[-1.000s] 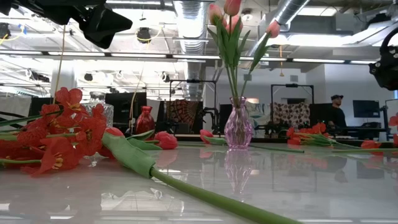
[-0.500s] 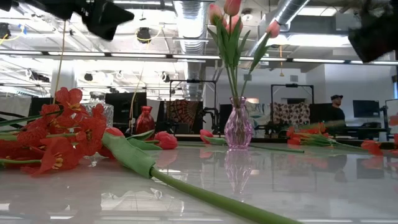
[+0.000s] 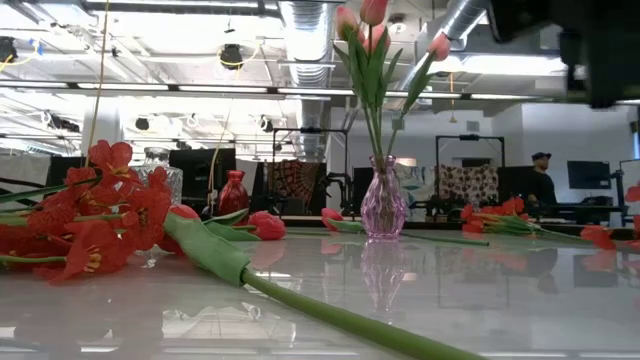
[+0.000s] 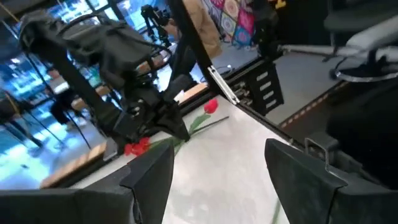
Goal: Sort flowers into vase by color
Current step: Put the red tulip into the transparent vase
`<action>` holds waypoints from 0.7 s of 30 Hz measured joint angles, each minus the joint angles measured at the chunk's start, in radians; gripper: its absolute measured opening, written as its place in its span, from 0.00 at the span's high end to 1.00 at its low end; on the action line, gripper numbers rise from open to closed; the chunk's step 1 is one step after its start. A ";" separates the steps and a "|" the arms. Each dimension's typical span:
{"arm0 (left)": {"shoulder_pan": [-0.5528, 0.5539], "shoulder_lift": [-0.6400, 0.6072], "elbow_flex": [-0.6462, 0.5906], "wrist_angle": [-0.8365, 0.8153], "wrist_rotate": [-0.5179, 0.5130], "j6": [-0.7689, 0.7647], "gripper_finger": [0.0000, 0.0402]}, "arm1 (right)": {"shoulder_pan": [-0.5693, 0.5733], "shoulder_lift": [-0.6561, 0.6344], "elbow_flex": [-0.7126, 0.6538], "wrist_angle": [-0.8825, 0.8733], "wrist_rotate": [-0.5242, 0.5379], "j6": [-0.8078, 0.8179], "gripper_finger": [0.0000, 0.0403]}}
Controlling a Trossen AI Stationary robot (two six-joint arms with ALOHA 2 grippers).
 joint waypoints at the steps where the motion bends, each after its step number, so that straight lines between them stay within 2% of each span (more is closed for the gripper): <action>1: -0.006 0.036 0.019 0.005 -0.024 0.017 0.40 | -0.012 0.000 0.000 0.024 0.000 -0.021 0.94; 6: 0.003 0.241 0.153 -0.007 -0.146 0.106 0.40 | -0.082 0.000 0.000 0.098 0.000 -0.114 0.94; 10: 0.046 0.393 0.298 -0.049 -0.166 0.201 0.40 | -0.129 0.000 0.000 0.107 -0.019 -0.172 0.94; 15: 0.122 0.583 0.483 -0.180 -0.196 0.303 0.40 | -0.165 0.000 0.000 0.109 -0.049 -0.201 0.94; 21: 0.181 0.753 0.646 -0.291 -0.349 0.399 0.40 | -0.175 0.001 0.000 0.125 -0.076 -0.245 0.94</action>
